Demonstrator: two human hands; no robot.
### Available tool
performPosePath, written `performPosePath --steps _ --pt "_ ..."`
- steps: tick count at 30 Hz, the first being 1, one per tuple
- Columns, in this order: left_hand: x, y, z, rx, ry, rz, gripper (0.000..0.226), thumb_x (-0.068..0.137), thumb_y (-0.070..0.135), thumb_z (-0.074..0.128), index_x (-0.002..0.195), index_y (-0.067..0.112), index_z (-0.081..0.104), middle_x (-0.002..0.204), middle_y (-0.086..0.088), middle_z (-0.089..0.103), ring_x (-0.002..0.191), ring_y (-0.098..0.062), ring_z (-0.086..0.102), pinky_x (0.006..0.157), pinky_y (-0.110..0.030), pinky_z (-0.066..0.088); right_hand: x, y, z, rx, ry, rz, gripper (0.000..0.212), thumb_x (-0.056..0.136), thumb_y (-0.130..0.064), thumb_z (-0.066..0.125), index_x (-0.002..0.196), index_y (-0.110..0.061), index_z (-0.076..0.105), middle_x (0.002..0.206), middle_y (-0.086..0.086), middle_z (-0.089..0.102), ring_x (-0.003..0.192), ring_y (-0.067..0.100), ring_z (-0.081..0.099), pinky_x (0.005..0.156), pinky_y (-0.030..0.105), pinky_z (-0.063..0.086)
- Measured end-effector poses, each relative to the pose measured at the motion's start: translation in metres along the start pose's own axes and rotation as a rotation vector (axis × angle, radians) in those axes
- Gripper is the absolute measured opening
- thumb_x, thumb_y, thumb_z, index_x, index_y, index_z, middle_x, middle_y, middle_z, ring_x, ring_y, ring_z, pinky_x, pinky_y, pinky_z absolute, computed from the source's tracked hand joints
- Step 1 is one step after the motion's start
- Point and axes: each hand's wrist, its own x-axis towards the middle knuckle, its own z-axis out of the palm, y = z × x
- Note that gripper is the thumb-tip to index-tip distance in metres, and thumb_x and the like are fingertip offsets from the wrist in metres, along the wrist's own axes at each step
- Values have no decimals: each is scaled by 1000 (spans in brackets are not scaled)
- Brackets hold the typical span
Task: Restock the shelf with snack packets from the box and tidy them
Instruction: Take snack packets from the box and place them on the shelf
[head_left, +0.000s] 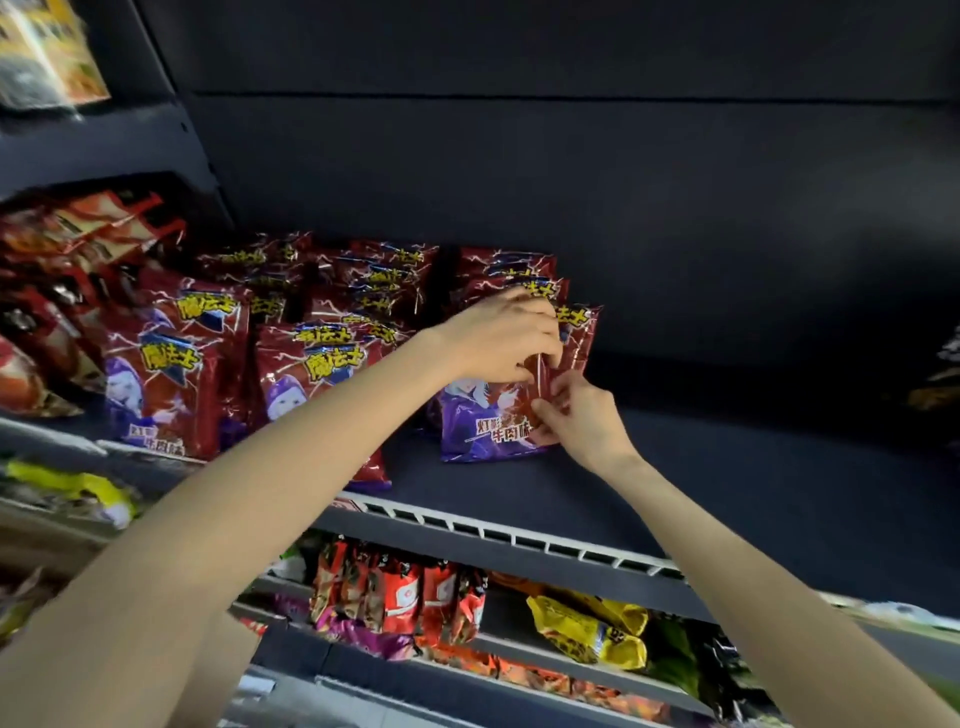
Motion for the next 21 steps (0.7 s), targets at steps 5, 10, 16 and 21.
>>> performPosePath --steps 5,10,16,21 --pt "-23 14 15 -235 191 -81 40 83 15 60 122 20 60 130 4 57 130 -15 41 109 -39 33 -6 -5 0 -48 101 -37 24 91 -19 62 109 -8 51 103 6 61 71 21 69 70 40 57" --pt "-69 24 6 -224 565 -303 27 88 26 53 109 16 68 104 3 68 101 -15 60 84 -27 45 -31 -33 -6 -187 367 -421 18 92 -19 58 108 -11 56 105 -1 55 74 14 57 63 37 49" --pt "-208 33 7 32 891 -530 19 88 16 57 75 14 71 60 6 63 50 -12 56 43 -29 44 -50 -97 52 -264 189 -967 17 92 -13 50 99 -5 63 90 6 62 81 21 55 73 28 44" --pt "-350 61 10 -74 672 -974 20 90 27 53 85 18 71 63 11 59 60 -9 55 55 -27 46 -67 -149 138 -355 -199 -1204 22 94 -21 46 100 -13 65 92 2 62 83 23 56 76 30 42"
